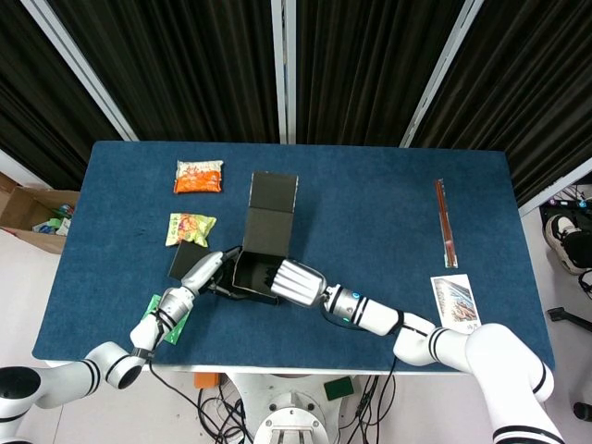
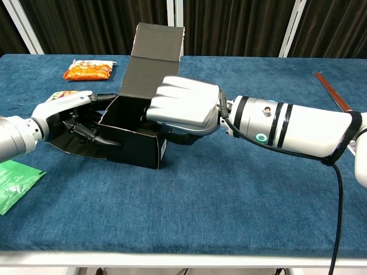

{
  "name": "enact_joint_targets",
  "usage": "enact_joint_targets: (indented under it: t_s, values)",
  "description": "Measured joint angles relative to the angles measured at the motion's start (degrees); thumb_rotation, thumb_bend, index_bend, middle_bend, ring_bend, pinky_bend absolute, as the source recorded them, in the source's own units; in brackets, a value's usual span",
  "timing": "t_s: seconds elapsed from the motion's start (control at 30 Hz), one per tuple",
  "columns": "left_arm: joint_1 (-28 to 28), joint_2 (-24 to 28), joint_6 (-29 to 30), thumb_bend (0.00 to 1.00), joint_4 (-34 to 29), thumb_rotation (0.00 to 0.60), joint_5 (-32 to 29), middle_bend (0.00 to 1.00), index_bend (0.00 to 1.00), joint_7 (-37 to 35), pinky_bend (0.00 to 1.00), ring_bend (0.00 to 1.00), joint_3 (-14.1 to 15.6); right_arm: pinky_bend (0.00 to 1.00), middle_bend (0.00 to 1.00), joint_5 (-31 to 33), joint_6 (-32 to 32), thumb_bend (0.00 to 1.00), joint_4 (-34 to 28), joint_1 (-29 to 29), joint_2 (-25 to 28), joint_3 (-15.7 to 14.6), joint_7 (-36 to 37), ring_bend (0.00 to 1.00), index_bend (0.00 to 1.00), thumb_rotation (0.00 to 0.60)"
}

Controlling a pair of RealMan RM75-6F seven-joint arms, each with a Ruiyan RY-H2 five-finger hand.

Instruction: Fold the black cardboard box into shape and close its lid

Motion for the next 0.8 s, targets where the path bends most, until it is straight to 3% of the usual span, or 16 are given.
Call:
enact_joint_targets:
  t_s: [0.07,0.13,0.23,0.37,0.53,0.8]
  values:
    - [0.09,0.04,0.15,0.09,-0.08,0.597,-0.04,0.38,0.39,0.17,0.84,0.61,-0.07,1.00,0.67,-0.07,0.90,0.41,0.21,-0.16,-0.07,0.15,0.05,0.75,0.76,0.600]
    - [0.15,0.12,0.25,0.09,-0.23,0.598,-0.12,0.38,0.39,0.32,0.84,0.61,-0.18,1.00,0.51,-0.02,1.69,0.32,0.26,-0.36,-0.10,0.41,0.23,0.75,0.55,0.600]
    - [0.16,0.30,0.22,0.09,-0.56,0.598,-0.27,0.38,0.39,0.60,0.84,0.61,-0.34,1.00,0.34,0.37,2.40,0.20,0.00,-0.72,-0.02,0.97,0.27,0.74,0.34,0.600]
    - [0.13,0.46,-0.01,0.09,-1.16,0.598,-0.56,0.38,0.39,1.19,0.84,0.61,-0.58,1.00,0.22,1.22,2.49,0.13,-0.56,-1.26,0.09,1.40,0.04,0.73,0.17,0.600]
    - [0.26,0.42,-0.07,0.09,-1.60,0.598,-1.23,0.38,0.39,1.85,0.84,0.61,-1.03,1.00,0.14,1.73,3.28,0.07,-0.63,-2.07,-0.02,1.59,0.21,0.72,0.04,0.600]
    - [1.03,0.72,0.24,0.09,-3.19,0.598,-3.72,0.38,0.39,4.48,0.84,0.61,-2.68,1.00,0.16,5.78,8.99,0.06,-3.78,-7.48,-0.23,3.20,4.99,0.72,0.03,0.600]
